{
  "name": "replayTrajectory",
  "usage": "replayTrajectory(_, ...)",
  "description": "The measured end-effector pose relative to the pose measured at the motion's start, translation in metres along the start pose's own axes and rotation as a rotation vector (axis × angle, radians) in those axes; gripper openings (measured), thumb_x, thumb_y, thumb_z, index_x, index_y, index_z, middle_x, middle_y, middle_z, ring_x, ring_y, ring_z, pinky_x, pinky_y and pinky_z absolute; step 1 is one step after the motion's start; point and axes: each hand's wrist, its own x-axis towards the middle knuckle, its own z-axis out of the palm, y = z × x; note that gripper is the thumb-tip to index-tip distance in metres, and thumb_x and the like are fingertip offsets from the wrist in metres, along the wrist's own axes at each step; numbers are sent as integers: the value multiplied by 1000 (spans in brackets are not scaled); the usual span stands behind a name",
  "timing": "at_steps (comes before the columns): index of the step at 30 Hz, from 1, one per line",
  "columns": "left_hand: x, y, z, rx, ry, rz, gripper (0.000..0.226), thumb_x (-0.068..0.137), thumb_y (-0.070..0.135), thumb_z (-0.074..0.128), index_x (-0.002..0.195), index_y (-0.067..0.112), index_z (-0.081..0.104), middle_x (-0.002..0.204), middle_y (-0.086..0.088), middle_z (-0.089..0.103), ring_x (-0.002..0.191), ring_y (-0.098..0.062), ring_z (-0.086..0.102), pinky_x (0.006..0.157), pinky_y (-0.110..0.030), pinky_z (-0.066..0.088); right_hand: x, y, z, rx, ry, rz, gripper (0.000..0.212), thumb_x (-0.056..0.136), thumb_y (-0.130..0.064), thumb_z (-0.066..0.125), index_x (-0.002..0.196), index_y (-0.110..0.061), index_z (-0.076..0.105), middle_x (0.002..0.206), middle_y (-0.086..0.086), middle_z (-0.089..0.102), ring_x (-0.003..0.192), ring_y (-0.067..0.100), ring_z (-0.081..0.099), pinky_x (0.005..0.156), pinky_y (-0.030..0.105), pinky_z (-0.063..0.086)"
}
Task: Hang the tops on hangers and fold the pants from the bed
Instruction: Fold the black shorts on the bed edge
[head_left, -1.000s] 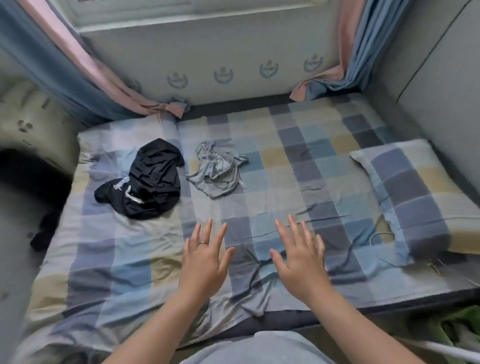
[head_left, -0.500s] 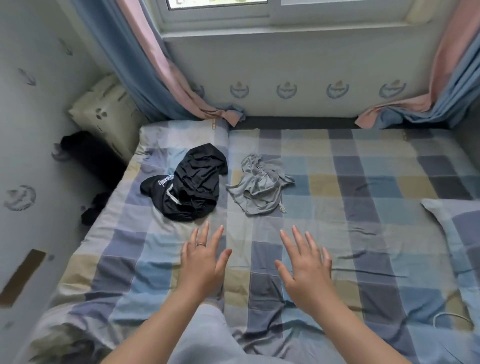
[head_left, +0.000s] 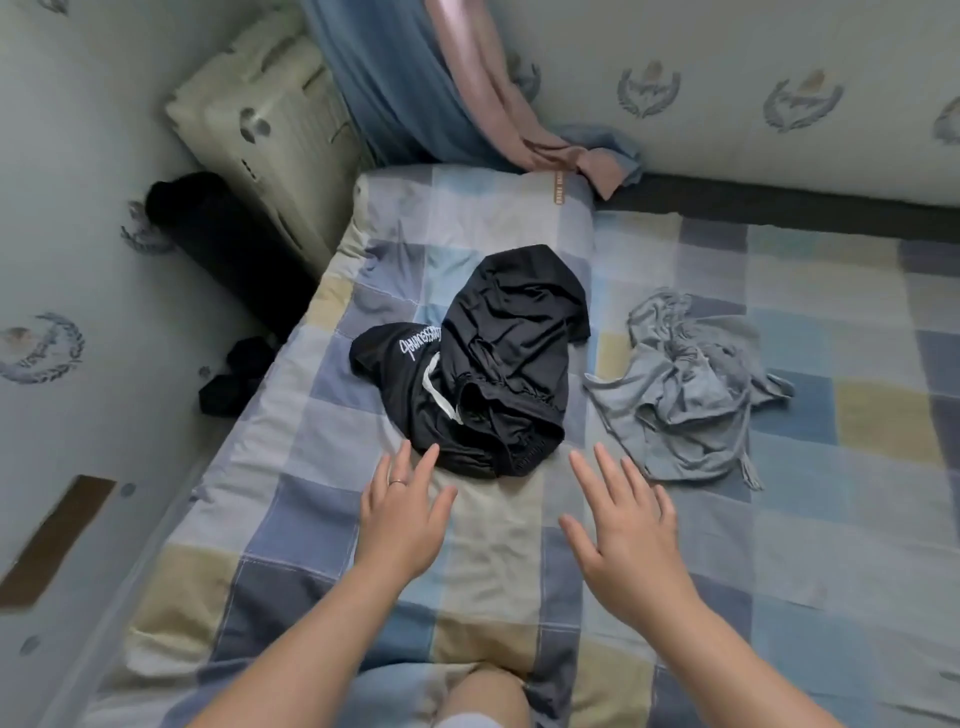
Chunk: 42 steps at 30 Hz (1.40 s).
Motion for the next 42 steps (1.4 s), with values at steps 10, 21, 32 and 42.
replayTrajectory(10, 248, -130, 21, -445, 89, -219, 74, 98, 47, 54, 159, 26, 19, 167, -6, 15, 152, -28, 18, 120, -42, 18, 248, -91, 95, -182, -100, -252, 67, 102, -52, 36, 157, -46, -1, 168, -15, -5, 154, 13, -7, 122, 43, -1)
replayTrajectory(21, 397, -187, 88, -519, 25, -473, 32, 89, 61, 59, 112, 45, 45, 137, 2, 39, 127, -33, 37, 109, -47, 29, 461, -163, 184, -289, -71, -347, 74, 100, -41, 50, 160, -31, 9, 167, -1, 14, 153, 23, 10, 121, 42, 9)
replayTrajectory(32, 416, -204, 101, -520, 34, -456, 25, 84, 58, 66, 86, 42, 46, 109, 9, 38, 102, -20, 34, 92, -39, 25, 523, -182, 198, -318, -129, -282, 23, 96, -32, 59, 99, -17, 42, 89, 3, 51, 98, 37, 57, 73, 41, 44)
replayTrajectory(42, 366, -189, 67, -590, -17, -217, 26, 87, 29, 72, 72, 35, 51, 112, 3, 53, 116, -32, 51, 107, -47, 39, 397, -151, 158, -42, -88, -127, 35, 102, -37, 50, 73, -18, 45, 70, 1, 57, 84, 36, 57, 70, 37, 34)
